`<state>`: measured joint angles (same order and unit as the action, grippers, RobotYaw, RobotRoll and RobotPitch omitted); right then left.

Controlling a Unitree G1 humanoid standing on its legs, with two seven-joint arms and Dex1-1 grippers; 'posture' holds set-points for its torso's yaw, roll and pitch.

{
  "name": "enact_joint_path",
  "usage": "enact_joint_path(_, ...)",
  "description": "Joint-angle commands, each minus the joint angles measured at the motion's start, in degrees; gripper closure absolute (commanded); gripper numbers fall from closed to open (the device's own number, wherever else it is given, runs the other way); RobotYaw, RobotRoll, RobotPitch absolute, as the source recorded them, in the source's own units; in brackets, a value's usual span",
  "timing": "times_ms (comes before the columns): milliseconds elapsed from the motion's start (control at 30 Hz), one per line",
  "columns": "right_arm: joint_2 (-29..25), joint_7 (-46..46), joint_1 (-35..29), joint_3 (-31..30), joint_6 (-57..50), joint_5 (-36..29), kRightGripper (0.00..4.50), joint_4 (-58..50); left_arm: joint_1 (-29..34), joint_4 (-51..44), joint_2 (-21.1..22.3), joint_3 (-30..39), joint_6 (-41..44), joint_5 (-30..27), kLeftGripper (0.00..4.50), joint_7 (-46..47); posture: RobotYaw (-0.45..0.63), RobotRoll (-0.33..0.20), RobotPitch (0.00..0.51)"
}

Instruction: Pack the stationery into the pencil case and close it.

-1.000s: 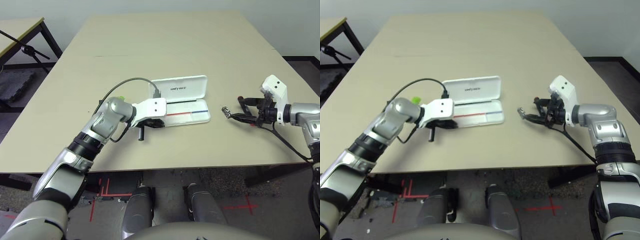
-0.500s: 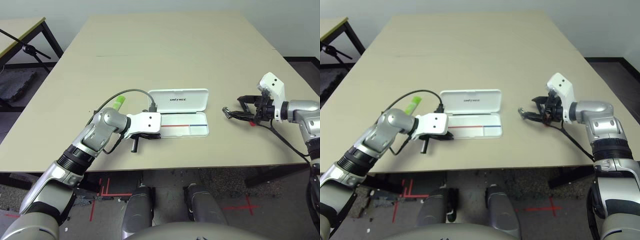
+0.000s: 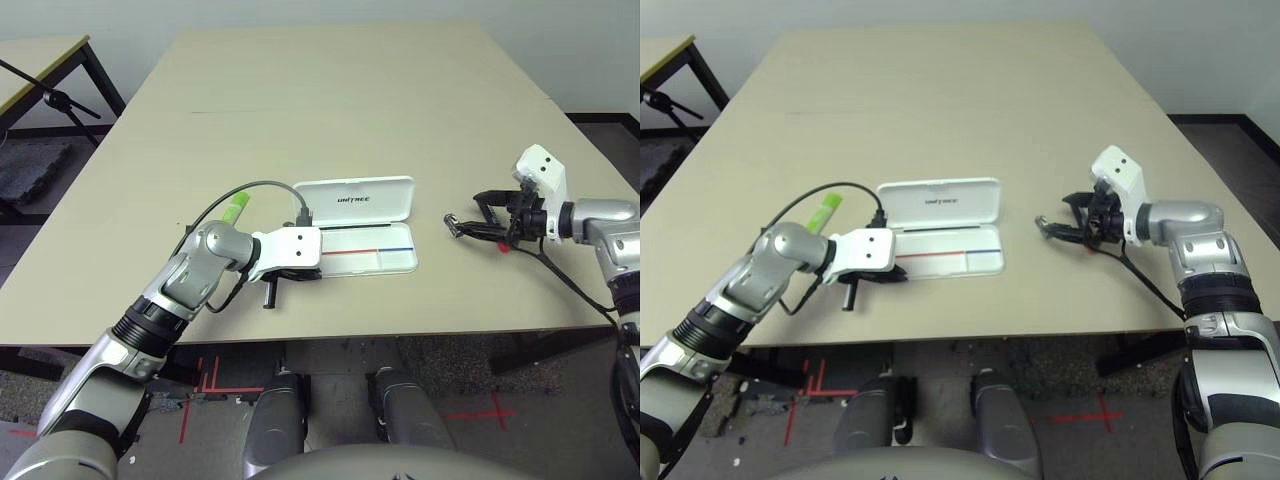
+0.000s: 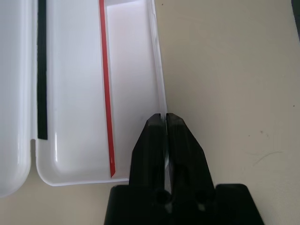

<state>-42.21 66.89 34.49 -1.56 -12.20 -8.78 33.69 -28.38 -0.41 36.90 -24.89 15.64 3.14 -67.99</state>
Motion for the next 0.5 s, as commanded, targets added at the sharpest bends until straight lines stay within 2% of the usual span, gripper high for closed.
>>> enact_joint_path(33, 0.17, -0.03, 0.24, -0.07, 1.02, 0.45, 0.0, 0.31, 0.7, -1.19, 1.08, 0.17, 0.36, -0.17, 3.09, -0.89, -0.01, 0.0, 0.076)
enact_joint_path(300, 0.2, -0.21, 0.64, 0.03, 1.72, 0.43, 0.0, 0.83, 1.14, -8.43, 3.29, 2.19, 2.48, -3.59, 0.02, -2.74, 0.0, 0.0, 0.078)
enact_joint_path(433, 0.53, 0.22, 0.68, 0.84, 2.38, -0.72, 0.0, 0.2, 0.72, -11.2, 3.53, 5.23, 2.69, -6.7, 0.02, -2.55, 0.0, 0.0, 0.078)
enact_joint_path(500, 1.08, -0.23, 0.89, 1.97, 2.29, -1.97, 0.0, -0.5, 0.92, -11.55, 3.55, 7.18, -0.39, -8.41, 0.02, -2.55, 0.0, 0.0, 0.078)
